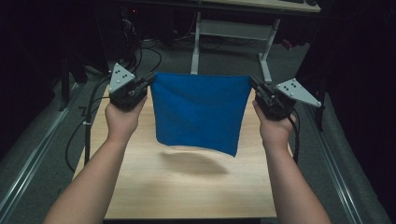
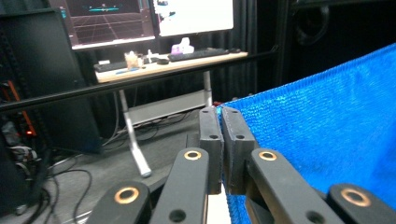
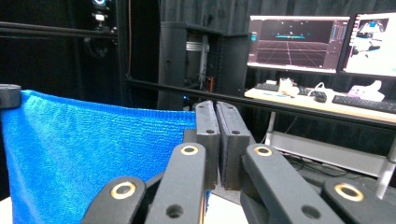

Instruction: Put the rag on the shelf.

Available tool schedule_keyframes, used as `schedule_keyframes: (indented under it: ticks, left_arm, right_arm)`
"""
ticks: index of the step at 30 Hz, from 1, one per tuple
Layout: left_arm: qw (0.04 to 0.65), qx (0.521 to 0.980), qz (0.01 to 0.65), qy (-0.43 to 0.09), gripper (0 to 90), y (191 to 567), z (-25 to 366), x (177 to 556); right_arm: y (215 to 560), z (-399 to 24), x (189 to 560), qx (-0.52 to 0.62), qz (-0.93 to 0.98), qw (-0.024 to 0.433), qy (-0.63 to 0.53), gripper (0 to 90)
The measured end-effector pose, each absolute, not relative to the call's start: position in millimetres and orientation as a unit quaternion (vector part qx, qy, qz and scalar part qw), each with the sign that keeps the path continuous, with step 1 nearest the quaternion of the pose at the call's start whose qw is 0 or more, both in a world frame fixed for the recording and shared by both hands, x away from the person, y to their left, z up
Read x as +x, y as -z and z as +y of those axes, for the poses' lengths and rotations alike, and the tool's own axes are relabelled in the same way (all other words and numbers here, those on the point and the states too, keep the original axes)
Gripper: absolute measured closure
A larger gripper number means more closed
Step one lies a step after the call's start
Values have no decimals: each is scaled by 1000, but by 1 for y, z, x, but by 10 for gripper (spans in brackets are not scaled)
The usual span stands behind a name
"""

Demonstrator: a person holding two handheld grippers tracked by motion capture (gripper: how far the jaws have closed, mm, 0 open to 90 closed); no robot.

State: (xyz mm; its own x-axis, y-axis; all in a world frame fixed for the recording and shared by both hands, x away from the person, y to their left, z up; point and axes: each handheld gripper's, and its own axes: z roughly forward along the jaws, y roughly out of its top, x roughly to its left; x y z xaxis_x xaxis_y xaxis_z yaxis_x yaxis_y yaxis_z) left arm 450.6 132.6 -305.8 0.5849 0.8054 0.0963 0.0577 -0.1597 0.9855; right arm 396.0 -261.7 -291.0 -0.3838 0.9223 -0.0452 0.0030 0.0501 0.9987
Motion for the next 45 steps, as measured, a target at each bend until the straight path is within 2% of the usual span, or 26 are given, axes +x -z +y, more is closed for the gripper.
schedule_keyframes:
  ticks: [10,17,22,29,41,45]
  left_arm:
    - [548,692,336,-329,881,308,130,487]
    - [528,699,349,-334,881,309,126,512]
    - [517,699,368,-330,880,313,125,528]
    - [487,711,409,-299,880,350,127,543]
    - [450,757,416,-228,880,413,130,544]
    - [453,758,420,-210,880,430,132,539]
  right_arm:
    - [294,-259,438,403,611,404,-549,892]
    - [305,-259,481,428,617,382,-538,893]
    - [302,-258,499,419,624,385,-536,892]
    - [320,-245,516,416,662,390,-485,893]
    - [382,-242,525,441,707,339,-437,892]
    - [398,-241,521,447,710,321,-439,891]
